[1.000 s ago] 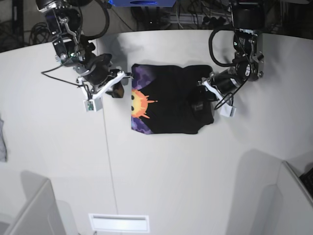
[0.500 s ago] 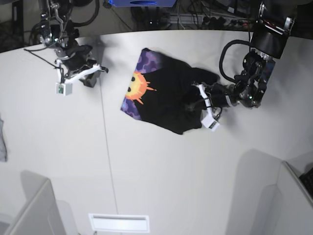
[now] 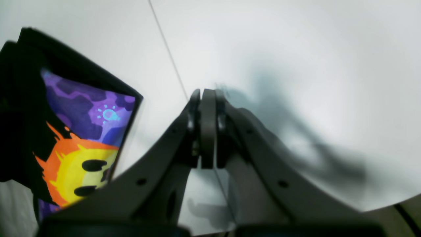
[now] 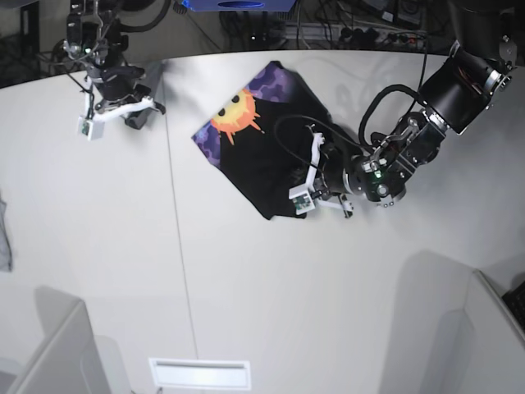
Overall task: Fold the T-shirt properly
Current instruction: 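Drag the bundle with the left gripper and flatten it on the table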
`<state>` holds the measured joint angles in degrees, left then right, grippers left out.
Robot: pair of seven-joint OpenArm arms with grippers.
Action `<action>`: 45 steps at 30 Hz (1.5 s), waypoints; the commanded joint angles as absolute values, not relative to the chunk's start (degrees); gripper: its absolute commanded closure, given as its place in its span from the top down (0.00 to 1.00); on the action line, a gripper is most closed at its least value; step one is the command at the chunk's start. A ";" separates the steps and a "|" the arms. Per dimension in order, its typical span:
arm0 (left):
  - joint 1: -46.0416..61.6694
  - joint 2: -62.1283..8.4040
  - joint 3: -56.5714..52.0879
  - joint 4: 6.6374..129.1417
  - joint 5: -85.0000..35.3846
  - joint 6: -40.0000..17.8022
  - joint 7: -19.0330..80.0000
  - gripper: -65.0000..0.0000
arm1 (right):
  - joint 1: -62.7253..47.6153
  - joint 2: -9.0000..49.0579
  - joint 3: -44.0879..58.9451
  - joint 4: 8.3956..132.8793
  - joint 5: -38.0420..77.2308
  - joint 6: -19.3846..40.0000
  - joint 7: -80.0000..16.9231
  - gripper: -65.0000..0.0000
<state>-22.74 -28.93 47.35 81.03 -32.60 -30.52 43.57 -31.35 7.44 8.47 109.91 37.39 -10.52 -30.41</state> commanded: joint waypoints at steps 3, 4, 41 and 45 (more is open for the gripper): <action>-23.96 -28.53 47.25 81.54 -27.56 -36.00 44.09 0.00 | -31.69 6.81 9.19 110.81 37.49 -10.07 -29.32 0.00; -23.96 -27.82 47.25 81.54 -25.89 -37.58 44.09 0.00 | -31.69 6.73 9.19 110.81 37.49 -10.07 -29.32 0.00; -27.47 -10.59 53.32 77.14 0.57 -40.00 43.91 0.00 | -32.75 3.91 16.40 108.53 37.41 -10.07 -29.41 0.00; -27.47 -10.68 53.32 77.23 0.57 -40.00 44.00 0.00 | -32.75 3.91 16.40 108.53 37.41 -10.07 -29.41 0.00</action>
<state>-26.81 -10.70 53.34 76.86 1.04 -39.29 43.53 -32.56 3.57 16.14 107.61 37.23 -10.50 -30.57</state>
